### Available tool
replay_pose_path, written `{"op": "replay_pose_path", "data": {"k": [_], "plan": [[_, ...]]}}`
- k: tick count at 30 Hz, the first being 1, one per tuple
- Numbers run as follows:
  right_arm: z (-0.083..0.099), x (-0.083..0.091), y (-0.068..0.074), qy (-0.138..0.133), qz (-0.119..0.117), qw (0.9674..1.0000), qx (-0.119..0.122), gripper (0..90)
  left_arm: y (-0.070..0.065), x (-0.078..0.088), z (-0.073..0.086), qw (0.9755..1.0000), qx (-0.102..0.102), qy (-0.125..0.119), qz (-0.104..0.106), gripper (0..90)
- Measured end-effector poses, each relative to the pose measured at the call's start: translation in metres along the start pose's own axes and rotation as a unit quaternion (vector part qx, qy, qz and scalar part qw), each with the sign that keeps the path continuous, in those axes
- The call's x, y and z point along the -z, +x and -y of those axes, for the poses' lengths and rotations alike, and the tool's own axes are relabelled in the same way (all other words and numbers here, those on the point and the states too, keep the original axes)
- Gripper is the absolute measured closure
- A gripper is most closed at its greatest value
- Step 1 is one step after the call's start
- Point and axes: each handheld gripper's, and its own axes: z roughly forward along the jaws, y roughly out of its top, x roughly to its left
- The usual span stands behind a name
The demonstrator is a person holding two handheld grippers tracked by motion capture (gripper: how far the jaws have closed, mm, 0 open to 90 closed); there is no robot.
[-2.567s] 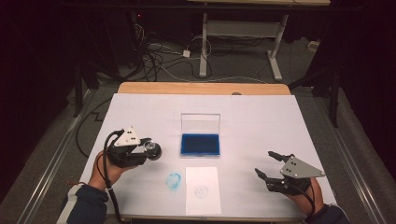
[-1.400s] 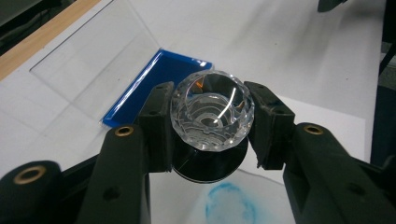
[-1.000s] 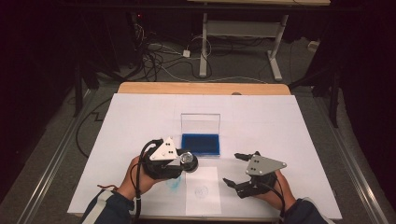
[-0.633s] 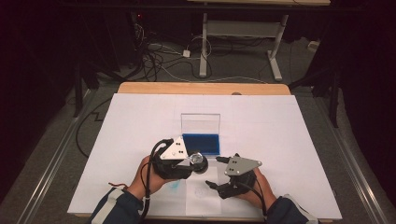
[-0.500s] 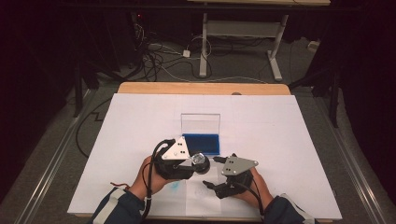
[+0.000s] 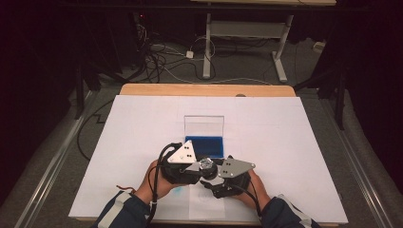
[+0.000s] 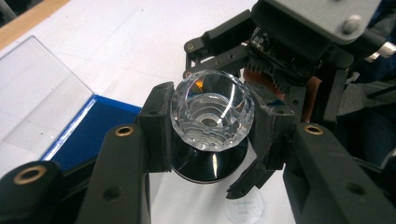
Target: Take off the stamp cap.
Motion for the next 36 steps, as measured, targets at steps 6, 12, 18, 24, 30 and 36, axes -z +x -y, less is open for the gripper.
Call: {"op": "replay_pose_path", "data": {"k": [6, 12, 18, 24, 30, 36], "plan": [[-0.0003, 0.0019, 0.0011, -0.008, 0.005, 0.9999, 0.005, 34.4, 0.0006, -0.0016, 0.0017, 1.0, 0.003, -0.001, 0.006, 54.2], [0.0011, -0.0003, 0.0031, -0.002, 0.01, 0.9999, 0.009, 34.9, 0.0009, -0.0001, 0.0017, 1.0, 0.005, -0.006, 0.006, 54.2], [0.0012, 0.0009, 0.0029, -0.007, 0.021, 0.9997, 0.012, 38.1, 0.0022, -0.0008, 0.0027, 0.9999, 0.007, -0.005, 0.007, 54.2], [0.0016, 0.0007, 0.0031, -0.004, 0.022, 0.9997, 0.011, 38.5, 0.0047, -0.0012, 0.0043, 0.9998, 0.015, -0.009, 0.012, 54.2], [0.0015, 0.0006, 0.0032, -0.002, 0.017, 0.9998, 0.007, 38.8, 0.0043, -0.0012, 0.0044, 0.9998, 0.014, -0.008, 0.013, 54.2], [0.0014, 0.0005, 0.0031, 0.002, 0.016, 0.9998, 0.008, 39.0, 0.0036, -0.0017, 0.0044, 0.9998, 0.013, -0.007, 0.011, 54.2]]}}
